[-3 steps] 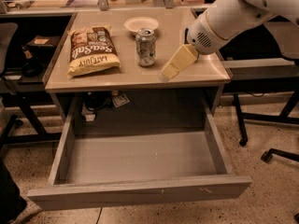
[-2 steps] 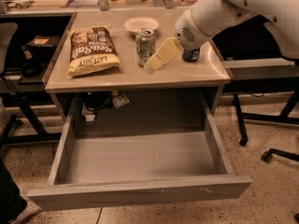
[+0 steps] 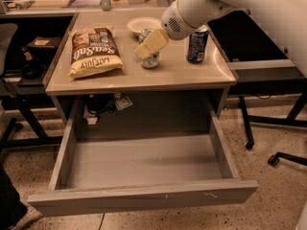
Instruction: Place 7up can into top drawer
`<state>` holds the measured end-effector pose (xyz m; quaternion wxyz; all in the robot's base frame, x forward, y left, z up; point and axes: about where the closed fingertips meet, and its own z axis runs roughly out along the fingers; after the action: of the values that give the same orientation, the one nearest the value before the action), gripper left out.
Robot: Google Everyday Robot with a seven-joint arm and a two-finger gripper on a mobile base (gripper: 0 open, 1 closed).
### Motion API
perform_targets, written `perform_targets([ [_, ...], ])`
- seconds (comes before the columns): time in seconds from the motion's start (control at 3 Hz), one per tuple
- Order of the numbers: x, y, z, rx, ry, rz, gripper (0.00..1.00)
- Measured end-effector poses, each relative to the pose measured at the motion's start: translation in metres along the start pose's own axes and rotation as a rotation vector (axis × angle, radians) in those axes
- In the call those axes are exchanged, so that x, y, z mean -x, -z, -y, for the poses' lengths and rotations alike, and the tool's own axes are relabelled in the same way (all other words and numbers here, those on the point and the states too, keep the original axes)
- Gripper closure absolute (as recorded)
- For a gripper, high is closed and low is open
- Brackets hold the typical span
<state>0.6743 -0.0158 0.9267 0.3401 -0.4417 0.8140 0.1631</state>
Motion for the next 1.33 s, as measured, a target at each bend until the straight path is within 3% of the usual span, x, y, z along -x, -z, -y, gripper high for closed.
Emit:
perform_targets([
  [1.33,0.022,-0.04,0.031,0.006,-0.06,-0.024,0.0],
])
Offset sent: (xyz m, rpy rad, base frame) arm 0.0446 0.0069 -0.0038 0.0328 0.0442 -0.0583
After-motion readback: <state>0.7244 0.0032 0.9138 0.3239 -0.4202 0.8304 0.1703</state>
